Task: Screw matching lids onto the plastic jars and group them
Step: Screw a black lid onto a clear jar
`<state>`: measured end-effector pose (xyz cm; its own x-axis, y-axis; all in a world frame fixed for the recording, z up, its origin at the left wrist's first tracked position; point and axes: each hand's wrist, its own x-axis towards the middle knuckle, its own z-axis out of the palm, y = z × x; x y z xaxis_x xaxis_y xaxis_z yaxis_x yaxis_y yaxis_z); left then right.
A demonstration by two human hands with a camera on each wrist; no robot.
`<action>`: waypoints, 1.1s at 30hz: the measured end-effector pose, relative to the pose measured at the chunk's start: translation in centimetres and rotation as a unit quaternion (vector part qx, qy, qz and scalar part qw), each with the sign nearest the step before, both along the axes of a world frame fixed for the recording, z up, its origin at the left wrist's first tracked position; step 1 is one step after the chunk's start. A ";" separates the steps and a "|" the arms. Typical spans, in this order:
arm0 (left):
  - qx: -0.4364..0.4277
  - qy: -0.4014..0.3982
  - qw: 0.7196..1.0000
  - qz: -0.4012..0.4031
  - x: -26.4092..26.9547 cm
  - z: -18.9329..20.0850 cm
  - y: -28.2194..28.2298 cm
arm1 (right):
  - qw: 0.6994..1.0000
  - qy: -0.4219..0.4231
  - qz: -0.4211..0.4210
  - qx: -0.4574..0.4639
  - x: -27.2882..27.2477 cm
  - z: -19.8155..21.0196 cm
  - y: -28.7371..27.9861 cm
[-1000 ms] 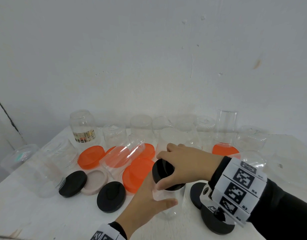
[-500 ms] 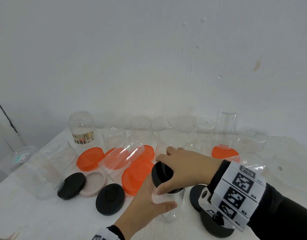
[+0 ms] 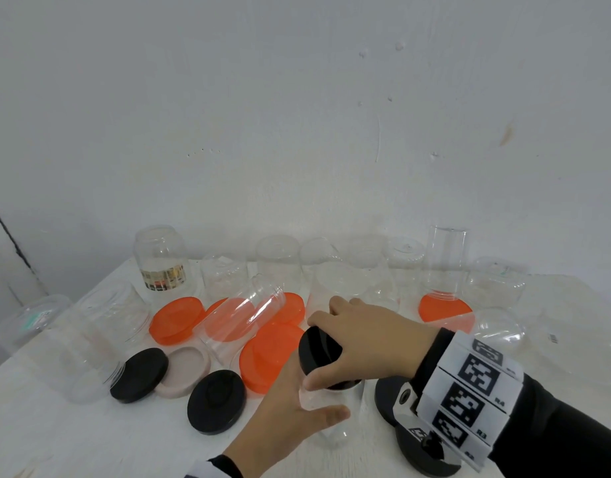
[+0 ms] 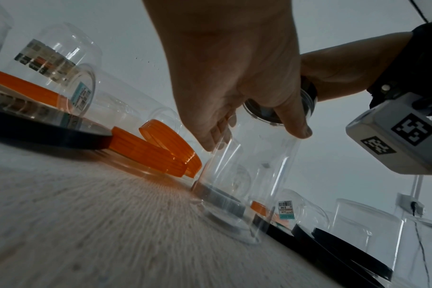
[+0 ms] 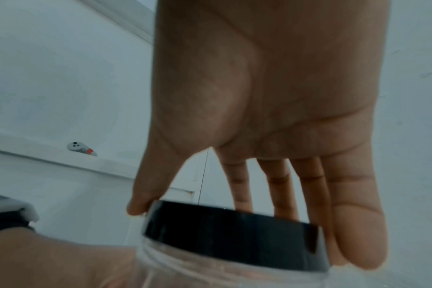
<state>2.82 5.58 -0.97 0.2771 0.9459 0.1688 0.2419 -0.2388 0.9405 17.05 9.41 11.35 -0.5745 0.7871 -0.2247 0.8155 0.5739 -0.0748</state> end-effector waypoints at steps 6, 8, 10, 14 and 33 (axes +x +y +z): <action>-0.025 -0.013 1.000 0.003 0.0 -0.3 0.1 | 0.995 0.017 0.036 -0.091 0.5 1.1 0.2; -0.030 -0.017 0.999 0.006 0.0 -0.6 0.2 | 0.994 0.018 0.048 -0.096 0.5 1.4 0.3; -0.023 -0.013 1.000 0.009 0.0 -0.5 0.2 | 0.994 0.020 0.043 -0.094 0.5 1.3 0.3; 0.002 -0.004 1.000 -0.004 0.0 0.2 0.1 | 0.999 -0.005 0.015 -0.031 0.1 0.5 0.2; -0.056 0.006 0.998 0.008 -0.1 -0.2 0.3 | 0.995 0.002 0.033 -0.097 0.3 0.7 0.5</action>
